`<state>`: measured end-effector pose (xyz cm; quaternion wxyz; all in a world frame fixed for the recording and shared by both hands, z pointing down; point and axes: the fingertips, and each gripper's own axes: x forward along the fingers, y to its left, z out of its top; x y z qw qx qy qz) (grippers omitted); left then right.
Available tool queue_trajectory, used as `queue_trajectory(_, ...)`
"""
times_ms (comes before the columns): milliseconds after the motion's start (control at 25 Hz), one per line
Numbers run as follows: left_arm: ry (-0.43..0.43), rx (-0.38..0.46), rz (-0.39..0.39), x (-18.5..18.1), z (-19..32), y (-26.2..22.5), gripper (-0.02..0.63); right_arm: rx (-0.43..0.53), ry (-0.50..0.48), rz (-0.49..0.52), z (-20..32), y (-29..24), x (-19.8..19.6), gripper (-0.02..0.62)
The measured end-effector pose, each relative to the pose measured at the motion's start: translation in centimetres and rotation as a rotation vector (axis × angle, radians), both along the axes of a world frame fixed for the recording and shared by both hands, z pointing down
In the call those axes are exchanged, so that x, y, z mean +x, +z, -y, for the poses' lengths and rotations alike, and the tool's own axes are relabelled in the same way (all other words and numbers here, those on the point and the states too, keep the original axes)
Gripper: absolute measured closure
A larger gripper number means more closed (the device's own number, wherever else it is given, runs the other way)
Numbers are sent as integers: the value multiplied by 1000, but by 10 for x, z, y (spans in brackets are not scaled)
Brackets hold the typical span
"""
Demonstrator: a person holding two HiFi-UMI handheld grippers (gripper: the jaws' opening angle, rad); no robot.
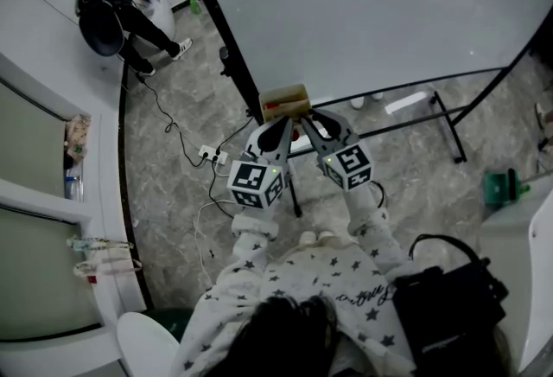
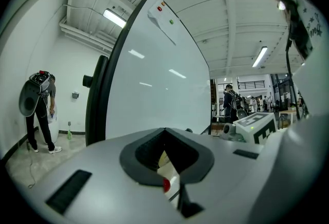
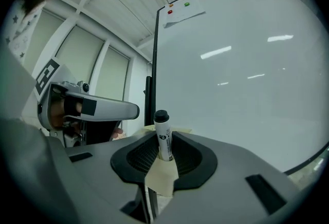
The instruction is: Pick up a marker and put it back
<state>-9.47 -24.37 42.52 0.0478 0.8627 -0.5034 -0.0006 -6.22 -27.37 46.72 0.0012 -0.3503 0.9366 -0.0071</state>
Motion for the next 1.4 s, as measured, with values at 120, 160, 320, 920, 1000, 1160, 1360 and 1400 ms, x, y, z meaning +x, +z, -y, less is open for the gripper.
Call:
queue_trajectory(120, 5, 0, 1, 1, 1, 4, 604, 6, -5, 3, 0, -1, -1, 511)
queue_trajectory(160, 5, -1, 2, 1, 1, 5, 604, 8, -10, 5, 0, -3, -1, 511)
queue_trajectory(320, 12, 2, 12, 2, 3, 1, 604, 8, -38, 0, -2, -18, -4, 512)
queue_trajectory(920, 88, 49, 77, 14, -30, -71, 604, 52, -176, 42, -38, -126, 9, 512)
queue_trajectory(1000, 104, 53, 74, 15, -34, -79, 604, 71, -185, 29, -42, -135, 13, 512)
queue_trajectory(1160, 120, 62, 60, 16, -37, -81, 604, 91, -197, 44, -45, -143, 19, 512)
queue_trajectory(1360, 128, 77, 64, 21, -34, -85, 604, 93, -203, 46, -45, -142, 20, 512)
queue_trajectory(1400, 129, 79, 67, 21, -33, -86, 604, 92, -204, 47, -45, -142, 20, 512)
